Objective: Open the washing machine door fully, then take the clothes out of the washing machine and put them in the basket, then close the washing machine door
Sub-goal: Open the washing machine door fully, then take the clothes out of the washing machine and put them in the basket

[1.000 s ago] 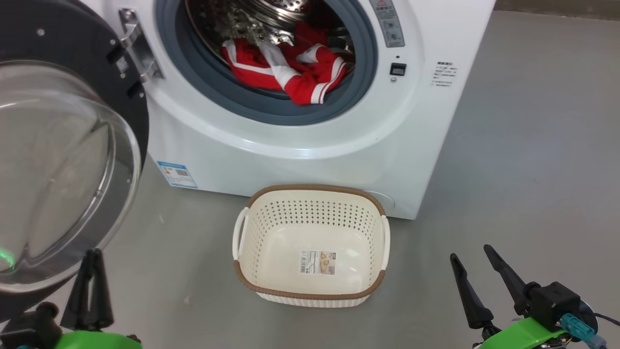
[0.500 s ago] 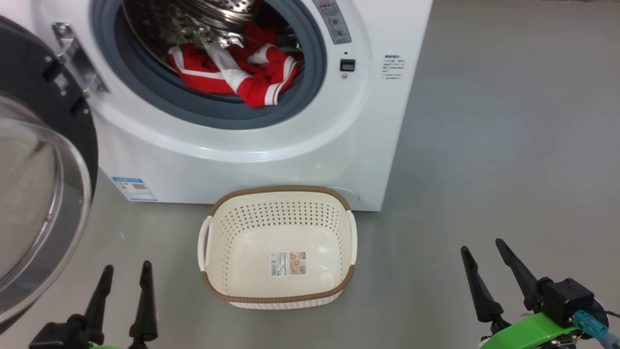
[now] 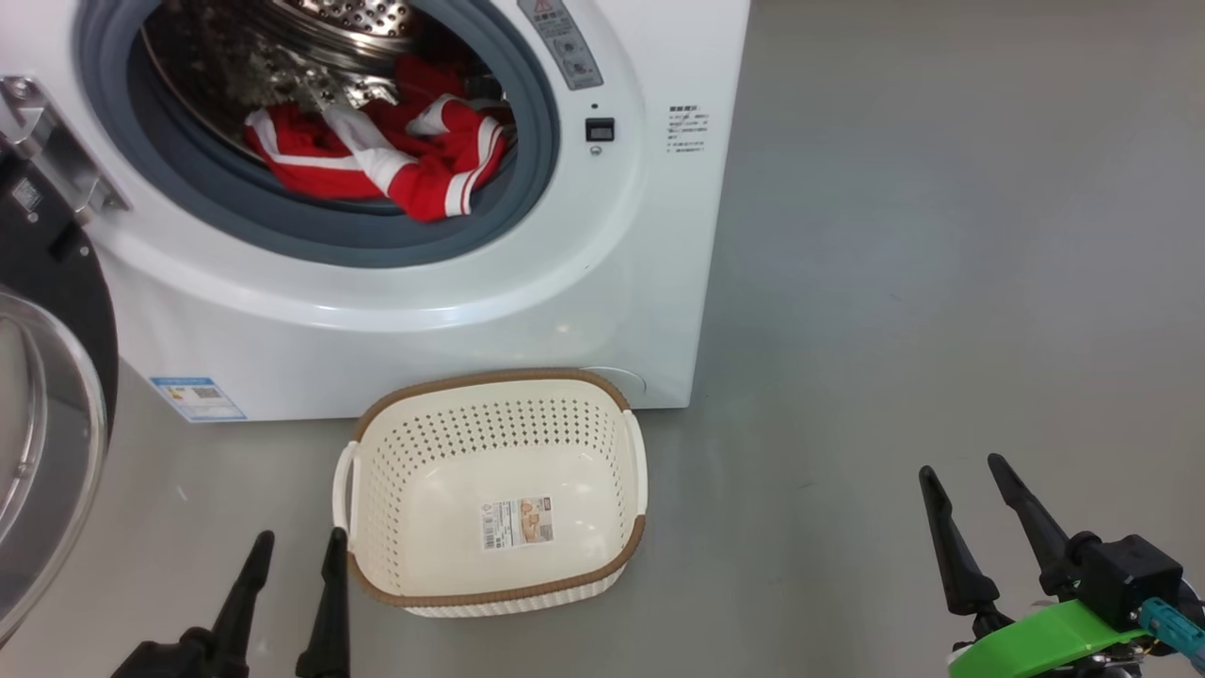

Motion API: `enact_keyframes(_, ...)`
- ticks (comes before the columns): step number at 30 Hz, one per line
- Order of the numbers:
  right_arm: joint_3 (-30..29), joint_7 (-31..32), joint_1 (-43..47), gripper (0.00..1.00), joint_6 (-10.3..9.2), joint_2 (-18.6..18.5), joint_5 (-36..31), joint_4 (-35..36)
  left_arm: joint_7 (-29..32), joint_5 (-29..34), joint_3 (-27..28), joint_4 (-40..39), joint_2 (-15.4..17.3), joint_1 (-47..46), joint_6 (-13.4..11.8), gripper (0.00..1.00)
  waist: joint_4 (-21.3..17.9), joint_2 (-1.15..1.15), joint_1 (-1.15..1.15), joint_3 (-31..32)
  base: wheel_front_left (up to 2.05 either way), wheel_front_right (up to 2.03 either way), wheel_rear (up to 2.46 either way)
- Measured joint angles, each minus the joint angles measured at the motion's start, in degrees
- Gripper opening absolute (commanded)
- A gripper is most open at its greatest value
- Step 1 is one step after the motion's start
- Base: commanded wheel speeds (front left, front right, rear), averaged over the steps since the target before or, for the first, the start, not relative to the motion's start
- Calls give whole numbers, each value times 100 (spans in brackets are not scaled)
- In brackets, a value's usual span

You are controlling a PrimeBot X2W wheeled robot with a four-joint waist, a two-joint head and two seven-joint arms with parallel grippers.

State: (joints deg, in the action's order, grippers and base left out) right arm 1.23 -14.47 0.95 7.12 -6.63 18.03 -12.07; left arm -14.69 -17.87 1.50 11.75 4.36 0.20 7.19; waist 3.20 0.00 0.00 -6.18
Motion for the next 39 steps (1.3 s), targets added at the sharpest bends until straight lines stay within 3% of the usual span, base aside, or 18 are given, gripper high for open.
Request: enact_keyframes(39, -125, 0, 113, 100, 0, 26, -1, 47, 0, -37, -12, -371, 24, 108, 0, 100, -73, 0, 0, 3, 6, -8, 2)
